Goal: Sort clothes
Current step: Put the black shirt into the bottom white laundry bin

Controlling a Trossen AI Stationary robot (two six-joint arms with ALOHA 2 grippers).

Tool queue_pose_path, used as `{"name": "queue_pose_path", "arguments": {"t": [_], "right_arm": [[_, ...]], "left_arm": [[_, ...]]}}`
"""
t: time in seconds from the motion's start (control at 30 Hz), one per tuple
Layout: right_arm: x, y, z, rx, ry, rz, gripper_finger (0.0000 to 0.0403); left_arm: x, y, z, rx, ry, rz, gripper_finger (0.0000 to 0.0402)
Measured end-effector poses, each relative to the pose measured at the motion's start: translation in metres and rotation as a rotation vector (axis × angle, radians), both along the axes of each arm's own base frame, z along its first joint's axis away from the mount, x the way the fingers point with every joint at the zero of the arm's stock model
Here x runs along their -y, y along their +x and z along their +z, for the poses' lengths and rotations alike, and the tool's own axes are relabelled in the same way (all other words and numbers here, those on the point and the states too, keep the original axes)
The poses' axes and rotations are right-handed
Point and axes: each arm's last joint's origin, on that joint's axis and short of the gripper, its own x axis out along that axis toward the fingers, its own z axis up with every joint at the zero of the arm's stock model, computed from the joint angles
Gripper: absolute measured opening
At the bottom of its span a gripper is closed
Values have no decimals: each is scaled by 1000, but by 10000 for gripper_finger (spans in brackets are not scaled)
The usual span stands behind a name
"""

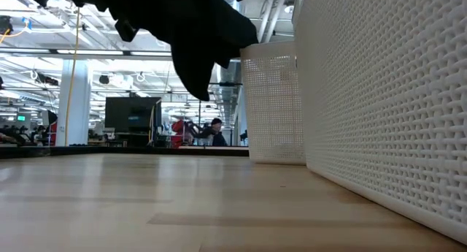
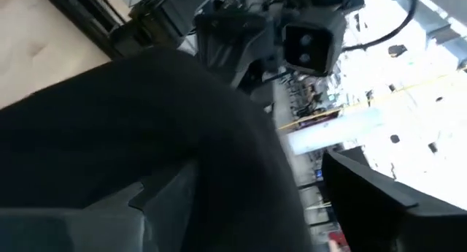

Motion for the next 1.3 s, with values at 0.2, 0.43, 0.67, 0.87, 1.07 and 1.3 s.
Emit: {"name": "queue_pose_path", "arguments": {"t": [0.2,0.43,0.67,0.87,1.07,1.3], "right_arm": [[0,-1,-5,-26,46,-9,345],[7,0,-6,-23,65,-26,366],[18,4,-8,-28,111,6,372],[24,8,-17,-37,159,-18,345],[23,9,-18,-34,159,-21,233],[23,9,-18,-32,159,-31,33]], "left_arm": [[0,-1,1,5,6,-7,76],[2,0,1,7,-11,-44,76],[9,10,-2,14,-20,-120,76],[12,18,-6,0,-20,-145,76],[12,18,-6,0,-16,-153,76],[13,17,-6,4,-18,-171,75]]}}
